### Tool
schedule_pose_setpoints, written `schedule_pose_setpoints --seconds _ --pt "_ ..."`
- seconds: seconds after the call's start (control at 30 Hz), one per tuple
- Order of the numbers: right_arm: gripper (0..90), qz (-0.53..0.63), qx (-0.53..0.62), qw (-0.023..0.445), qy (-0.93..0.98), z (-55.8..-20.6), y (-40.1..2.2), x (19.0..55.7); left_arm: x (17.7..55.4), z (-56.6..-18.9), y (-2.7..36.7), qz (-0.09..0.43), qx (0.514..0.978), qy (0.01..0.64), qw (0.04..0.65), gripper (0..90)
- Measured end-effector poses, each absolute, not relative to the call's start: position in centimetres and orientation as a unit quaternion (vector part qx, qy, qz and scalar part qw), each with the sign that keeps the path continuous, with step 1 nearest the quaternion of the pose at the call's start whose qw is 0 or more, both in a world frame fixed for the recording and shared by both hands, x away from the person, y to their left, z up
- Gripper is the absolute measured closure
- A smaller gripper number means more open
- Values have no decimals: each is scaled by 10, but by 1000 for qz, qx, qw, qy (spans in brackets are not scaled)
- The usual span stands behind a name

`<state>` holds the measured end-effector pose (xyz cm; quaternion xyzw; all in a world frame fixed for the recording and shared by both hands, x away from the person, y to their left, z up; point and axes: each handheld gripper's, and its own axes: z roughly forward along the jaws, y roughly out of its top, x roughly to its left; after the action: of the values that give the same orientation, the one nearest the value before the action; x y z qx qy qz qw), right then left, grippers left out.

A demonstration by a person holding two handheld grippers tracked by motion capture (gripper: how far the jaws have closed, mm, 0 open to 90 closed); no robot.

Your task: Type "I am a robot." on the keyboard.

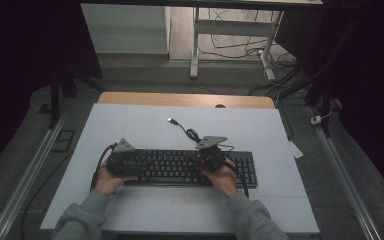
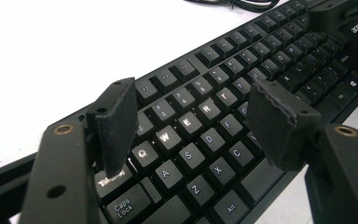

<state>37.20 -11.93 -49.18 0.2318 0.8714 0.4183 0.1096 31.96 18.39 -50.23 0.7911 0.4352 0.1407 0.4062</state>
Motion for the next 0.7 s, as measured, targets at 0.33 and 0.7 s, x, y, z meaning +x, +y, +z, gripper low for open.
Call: schedule_pose_setpoints --seconds 0.33,0.7 --pt "649 433 263 117 854 -492 -157 364 319 -503 186 141 790 438 405 338" --pt "529 441 269 137 845 -496 -185 349 320 -504 189 143 788 442 404 339"
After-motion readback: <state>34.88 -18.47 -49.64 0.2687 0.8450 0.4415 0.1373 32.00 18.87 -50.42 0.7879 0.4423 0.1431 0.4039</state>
